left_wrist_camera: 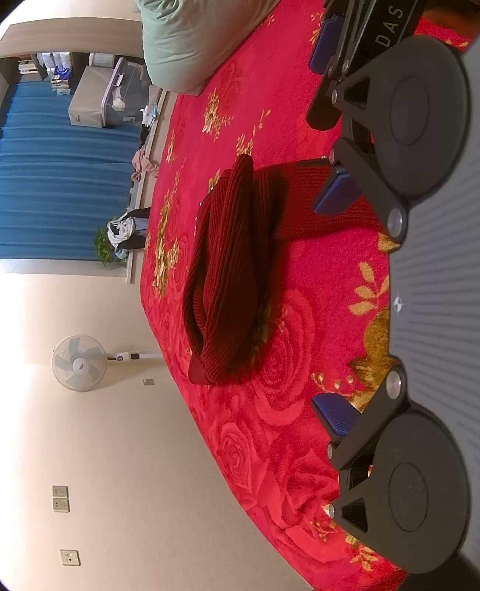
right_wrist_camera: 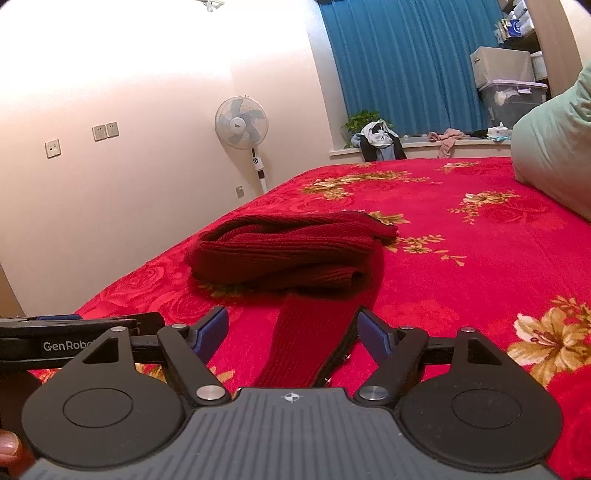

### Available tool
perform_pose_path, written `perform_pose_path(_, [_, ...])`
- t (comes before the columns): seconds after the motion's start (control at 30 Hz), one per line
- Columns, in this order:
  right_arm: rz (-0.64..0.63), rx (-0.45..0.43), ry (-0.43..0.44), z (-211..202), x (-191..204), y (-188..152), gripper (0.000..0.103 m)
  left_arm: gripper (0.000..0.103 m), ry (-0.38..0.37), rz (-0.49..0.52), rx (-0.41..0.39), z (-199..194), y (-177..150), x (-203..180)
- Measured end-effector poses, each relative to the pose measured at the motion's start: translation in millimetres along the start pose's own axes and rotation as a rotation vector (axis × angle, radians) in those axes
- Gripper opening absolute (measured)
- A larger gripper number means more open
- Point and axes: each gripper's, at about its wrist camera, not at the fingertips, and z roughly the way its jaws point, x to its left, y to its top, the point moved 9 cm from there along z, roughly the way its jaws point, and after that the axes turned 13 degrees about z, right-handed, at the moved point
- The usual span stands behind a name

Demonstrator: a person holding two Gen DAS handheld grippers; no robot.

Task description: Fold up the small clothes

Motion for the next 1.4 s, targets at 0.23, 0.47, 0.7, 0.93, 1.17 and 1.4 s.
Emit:
perform_pose_path(0.23, [-0.001, 0.001, 0.001, 0, 0, 0, 0.074, 0.102, -0.001, 0.000, 0.001, 0, 0, 0])
perform_pose_path(0.47, [0.000, 0.003, 0.001, 1, 1, -1, 0.073, 0.102, 0.000, -0.002, 0.003, 0, 0, -1])
perform_pose_path(0.7, [-0.003, 0.005, 0.002, 1, 1, -1, 0.071, 0.102, 0.000, -0.004, 0.003, -1, 0, -1])
perform_pose_path(0.93, [0.023, 0.013, -0.015, 3, -5, -1, 0.031, 0.083, -0.024, -0.014, -0.017, -2, 7, 3])
perform_pose_path(1.17, [0.091, 0.040, -0.043, 10, -23, 0, 0.029, 0.014, -0.120, 0.011, 0.019, 41, 56, 29])
perform_pose_path(1.4, [0.078, 0.090, -0.070, 21, -32, -13, 0.030, 0.014, -0.084, 0.069, -0.066, 107, 104, 58])
